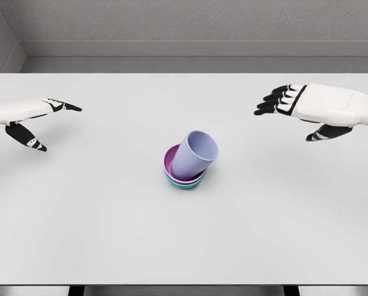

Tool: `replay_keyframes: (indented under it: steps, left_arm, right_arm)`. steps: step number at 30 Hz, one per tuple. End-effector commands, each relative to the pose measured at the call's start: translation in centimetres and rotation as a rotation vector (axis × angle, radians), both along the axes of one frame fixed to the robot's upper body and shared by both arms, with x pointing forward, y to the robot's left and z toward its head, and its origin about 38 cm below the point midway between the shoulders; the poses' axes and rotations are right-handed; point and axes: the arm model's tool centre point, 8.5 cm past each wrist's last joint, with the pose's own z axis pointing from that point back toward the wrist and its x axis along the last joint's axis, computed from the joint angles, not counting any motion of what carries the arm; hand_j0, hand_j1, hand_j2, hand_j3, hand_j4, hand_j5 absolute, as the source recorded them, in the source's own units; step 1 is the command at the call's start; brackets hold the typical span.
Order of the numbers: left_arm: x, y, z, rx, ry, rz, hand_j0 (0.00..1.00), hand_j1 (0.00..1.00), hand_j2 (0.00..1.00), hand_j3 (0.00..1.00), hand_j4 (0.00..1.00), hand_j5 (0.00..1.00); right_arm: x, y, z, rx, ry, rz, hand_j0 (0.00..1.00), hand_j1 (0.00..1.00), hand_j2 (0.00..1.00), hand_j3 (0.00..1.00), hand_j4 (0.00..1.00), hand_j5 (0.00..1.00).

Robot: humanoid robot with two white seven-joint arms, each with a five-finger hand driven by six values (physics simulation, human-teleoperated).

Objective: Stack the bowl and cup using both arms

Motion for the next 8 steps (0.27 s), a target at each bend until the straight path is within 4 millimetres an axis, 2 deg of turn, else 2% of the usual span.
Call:
replay_keyframes:
  steps: [1,3,8]
  left_arm:
    - [0.01,0.05,0.08,-0.006,0.001,0.004,1.0,1.0,1.0,1.0,1.0,1.0]
    - [-0.4,0.12,-0.6,0.008,0.016,0.0,1.0,1.0,1.0,1.0,1.0,1.0]
    - [-0.56,0.54,-0.46,0.009,0.016,0.007,1.0,1.0,1.0,1.0,1.0,1.0]
  right_arm:
    - [0.01,-0.05,0.07,0.005,0.002,-0.003,1.0,1.0,1.0,1.0,1.0,1.0]
    - [0.01,-0.05,0.07,0.005,0.002,-0.003,1.0,1.0,1.0,1.0,1.0,1.0]
    - [-0.01,0.06,0.03,0.006,0.003,0.0,1.0,1.0,1.0,1.0,1.0,1.0]
